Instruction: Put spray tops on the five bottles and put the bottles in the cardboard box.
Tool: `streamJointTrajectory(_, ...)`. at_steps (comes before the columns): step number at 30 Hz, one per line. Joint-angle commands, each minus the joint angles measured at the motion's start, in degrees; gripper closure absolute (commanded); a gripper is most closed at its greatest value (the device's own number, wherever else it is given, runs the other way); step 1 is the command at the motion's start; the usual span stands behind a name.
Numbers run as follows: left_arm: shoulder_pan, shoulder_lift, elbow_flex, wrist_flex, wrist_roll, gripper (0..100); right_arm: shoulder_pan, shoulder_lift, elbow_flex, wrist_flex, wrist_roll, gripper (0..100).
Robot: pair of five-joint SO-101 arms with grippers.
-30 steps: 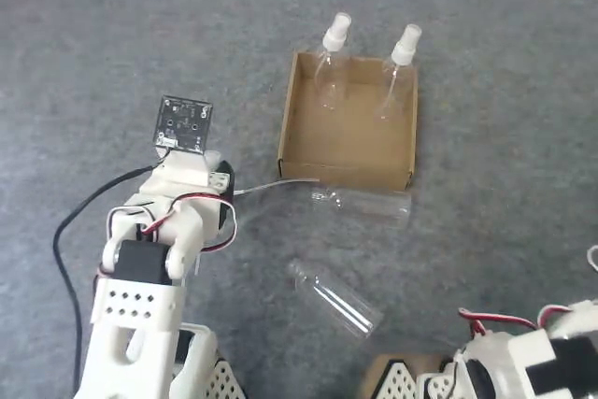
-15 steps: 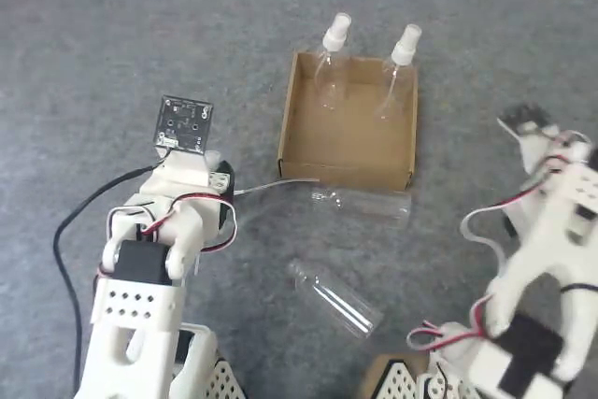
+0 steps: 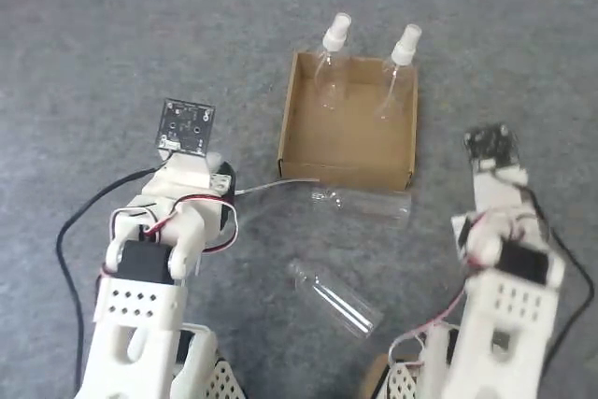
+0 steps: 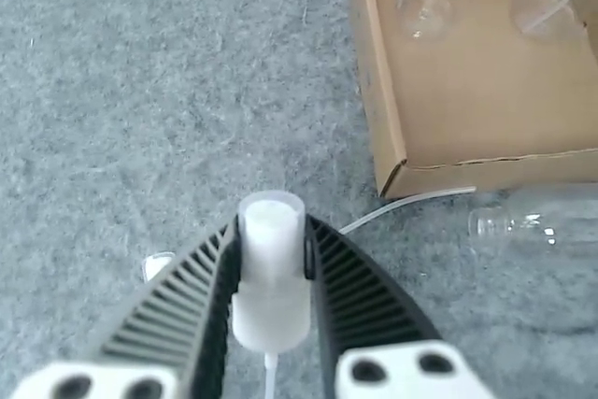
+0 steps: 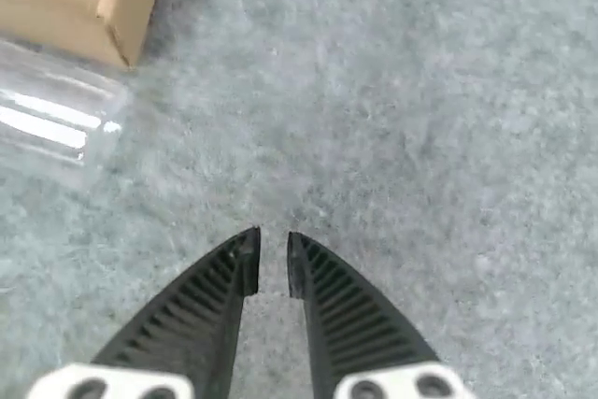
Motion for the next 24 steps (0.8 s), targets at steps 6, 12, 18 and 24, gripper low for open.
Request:
streamJointTrajectory(6, -0.4, -1.8, 1.1, -3.7, -0.3, 99, -0.2, -29.8, 15.8, -1.0, -0.5, 99.2)
streamJointTrajectory(12, -0.4, -1.8, 2.7, -5.8, -0.2, 99, -0.2, -41.5, 20.6, 4.8, -0.4, 98.9)
streamJointTrajectory(18, -0.4, -1.8, 6.2, -10.2, -0.2, 99, -0.3, -46.1, 26.1, 5.1, -0.4, 98.8)
streamJointTrajectory(24, -0.4, -1.8, 7.3, -11.6, -0.1, 99, 0.0, -45.8, 33.4, -1.5, -0.4, 98.8)
